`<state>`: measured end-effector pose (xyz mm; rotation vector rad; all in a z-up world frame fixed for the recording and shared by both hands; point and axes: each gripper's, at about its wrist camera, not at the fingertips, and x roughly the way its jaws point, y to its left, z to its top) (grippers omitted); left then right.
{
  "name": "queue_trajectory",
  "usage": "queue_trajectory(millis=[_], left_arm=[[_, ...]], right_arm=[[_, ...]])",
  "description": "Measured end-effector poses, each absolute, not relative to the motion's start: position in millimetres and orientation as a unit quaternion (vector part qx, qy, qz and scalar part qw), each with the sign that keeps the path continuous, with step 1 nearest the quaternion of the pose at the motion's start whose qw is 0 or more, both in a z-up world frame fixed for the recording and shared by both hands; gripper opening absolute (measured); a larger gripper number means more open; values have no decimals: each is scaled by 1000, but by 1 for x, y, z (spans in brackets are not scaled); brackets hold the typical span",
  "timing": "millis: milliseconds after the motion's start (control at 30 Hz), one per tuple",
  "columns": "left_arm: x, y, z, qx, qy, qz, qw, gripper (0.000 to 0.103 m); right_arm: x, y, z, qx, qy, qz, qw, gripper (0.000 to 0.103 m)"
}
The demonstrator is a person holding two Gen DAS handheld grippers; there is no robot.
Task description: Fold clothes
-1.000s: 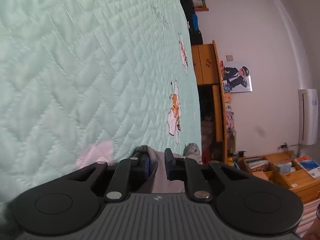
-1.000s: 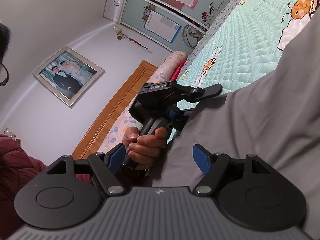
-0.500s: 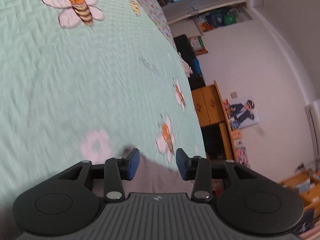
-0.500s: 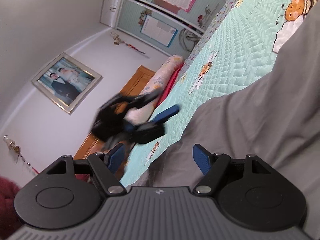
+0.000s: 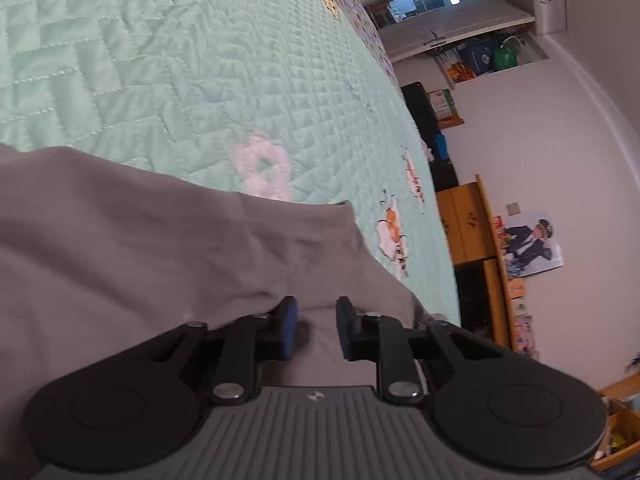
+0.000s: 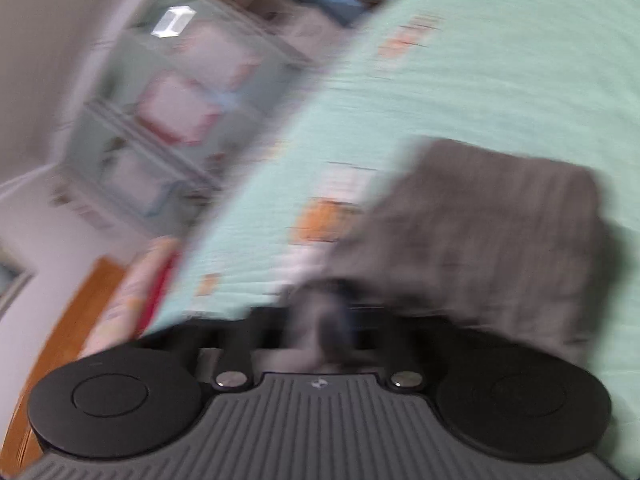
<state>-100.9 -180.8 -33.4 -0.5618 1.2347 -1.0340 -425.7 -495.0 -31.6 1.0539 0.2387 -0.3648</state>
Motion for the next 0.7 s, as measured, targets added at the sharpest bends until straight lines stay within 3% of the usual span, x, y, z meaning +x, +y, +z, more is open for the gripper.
queue_trajectory(millis=[67, 100, 133, 167, 267, 367, 433, 600, 700], left_arm=[[-103, -180, -26, -238, 541, -451, 669, 23], [-107, -184, -21, -233, 538, -448, 675, 25], [-110, -183, -15, -227, 533, -447, 682, 31], [-115, -180, -7, -220, 526, -446, 690, 37], [-136, -165, 13, -200, 493, -461, 710, 44], [-154, -147, 16, -181, 477, -457, 729, 50], [-157, -132, 4, -180, 492, -436, 731, 49], [-176, -94, 12, -207, 478, -422, 742, 50], [-199, -77, 21, -181, 464, -432, 752, 50]], right_arm=[[-433, -491, -22, 495, 91, -140, 853, 27], [-438, -490, -15, 491, 78, -127, 858, 51], [-444, -489, -10, 489, 61, -117, 862, 60], [-449, -489, -4, 487, 44, -106, 866, 60], [-464, -496, 2, 491, 9, -100, 866, 60], [-462, -515, -9, 481, 46, -142, 864, 61], [-453, -522, -16, 471, 79, -158, 864, 45], [-464, -509, 14, 458, 55, -144, 876, 62], [-479, -494, 21, 460, 35, -121, 879, 64]])
